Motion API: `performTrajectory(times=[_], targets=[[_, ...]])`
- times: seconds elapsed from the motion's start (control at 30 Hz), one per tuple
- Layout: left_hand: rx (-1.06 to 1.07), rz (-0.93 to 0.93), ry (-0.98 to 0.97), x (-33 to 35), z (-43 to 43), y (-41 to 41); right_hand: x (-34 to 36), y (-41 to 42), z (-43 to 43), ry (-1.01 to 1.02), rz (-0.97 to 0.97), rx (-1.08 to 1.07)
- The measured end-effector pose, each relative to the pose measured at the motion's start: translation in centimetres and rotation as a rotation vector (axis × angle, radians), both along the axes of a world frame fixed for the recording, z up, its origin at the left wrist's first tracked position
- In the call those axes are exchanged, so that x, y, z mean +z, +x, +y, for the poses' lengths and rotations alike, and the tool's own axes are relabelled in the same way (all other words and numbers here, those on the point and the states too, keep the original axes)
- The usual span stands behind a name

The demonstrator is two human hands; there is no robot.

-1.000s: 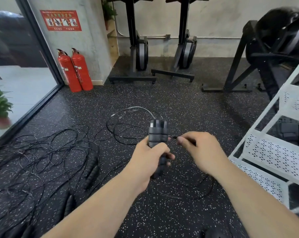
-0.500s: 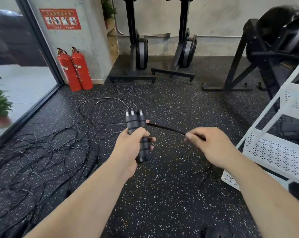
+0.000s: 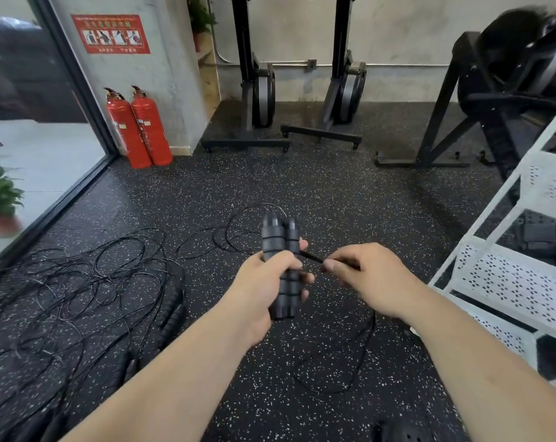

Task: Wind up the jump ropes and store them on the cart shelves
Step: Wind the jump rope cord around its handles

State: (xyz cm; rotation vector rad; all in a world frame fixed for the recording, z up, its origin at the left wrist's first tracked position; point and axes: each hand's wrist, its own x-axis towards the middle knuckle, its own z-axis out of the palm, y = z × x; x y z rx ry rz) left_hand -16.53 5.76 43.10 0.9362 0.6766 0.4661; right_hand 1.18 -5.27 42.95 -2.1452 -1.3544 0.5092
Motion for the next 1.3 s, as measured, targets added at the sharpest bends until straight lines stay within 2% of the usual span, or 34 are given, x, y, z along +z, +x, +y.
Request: performTrajectory(times=[0.17, 0.27, 0.37, 0.47, 0.6, 0.77, 0.9, 1.1, 1.3], targets=[[0.134, -0.034, 0.0, 0.2, 2.0, -0.5, 1.3, 1.6, -1.3, -0.067, 0.031, -0.001], [0.17, -0.055, -0.019, 0.2, 1.9, -0.5, 1.4, 1.5, -1.3, -0.001, 0.012, -0.037], [0.103, -0.054, -0.046, 0.1, 0.1, 0.0, 0.7, 0.5, -0.5, 0.058, -0.019, -0.072], [-0.03, -0.032, -0.041, -0.3, -2.1, 0.5, -0.1, -1.0, 0.3, 0.011, -0.09, -0.025], [-0.07, -0.011, -0.056, -0.6, -2.7, 0.7, -0.5, -1.0, 0.5, -0.034, -0.046, -0.011], [0.08, -0.043, -0.036, 0.0, 0.8, -0.1, 1.0, 1.4, -1.0, -0.058, 0.016, -0.008], [0.143, -0.055, -0.049, 0.1, 1.8, -0.5, 1.4, 1.9, -1.7, 0.001, -0.012, -0.062], [-0.041, -0.006, -0.044, -0.2, -1.6, 0.4, 0.3, -0.7, -0.2, 0.033, -0.125, -0.055], [-0.076, -0.022, -0.061, -0.3, -1.8, 0.5, -0.1, -0.8, 0.1, 0.016, -0.069, 0.004]])
